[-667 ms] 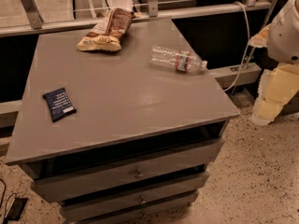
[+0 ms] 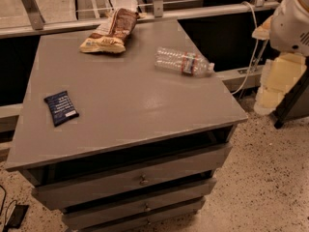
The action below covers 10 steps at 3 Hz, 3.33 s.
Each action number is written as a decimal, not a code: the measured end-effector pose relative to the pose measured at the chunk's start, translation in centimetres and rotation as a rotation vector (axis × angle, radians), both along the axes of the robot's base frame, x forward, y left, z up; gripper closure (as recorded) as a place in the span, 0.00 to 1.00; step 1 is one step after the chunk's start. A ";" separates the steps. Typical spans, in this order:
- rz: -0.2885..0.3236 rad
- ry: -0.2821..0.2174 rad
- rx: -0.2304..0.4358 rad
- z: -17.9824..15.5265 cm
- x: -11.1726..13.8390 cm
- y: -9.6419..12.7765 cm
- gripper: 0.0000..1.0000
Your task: Move water bottle near brown chip bag
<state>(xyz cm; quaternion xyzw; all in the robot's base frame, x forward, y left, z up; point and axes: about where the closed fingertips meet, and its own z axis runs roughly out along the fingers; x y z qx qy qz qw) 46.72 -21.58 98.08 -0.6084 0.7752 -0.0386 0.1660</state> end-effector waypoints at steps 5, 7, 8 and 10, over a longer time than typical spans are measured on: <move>0.064 0.060 0.106 -8.0 21.8 4.7 0.00; 0.035 0.144 0.141 -13.3 21.7 6.0 0.40; 0.035 0.161 0.159 -14.1 20.9 6.3 0.64; 0.003 0.162 0.266 -9.7 19.9 5.7 1.00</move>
Offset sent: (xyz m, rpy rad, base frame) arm 0.1919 0.0110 0.0005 -0.0341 0.0243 0.0770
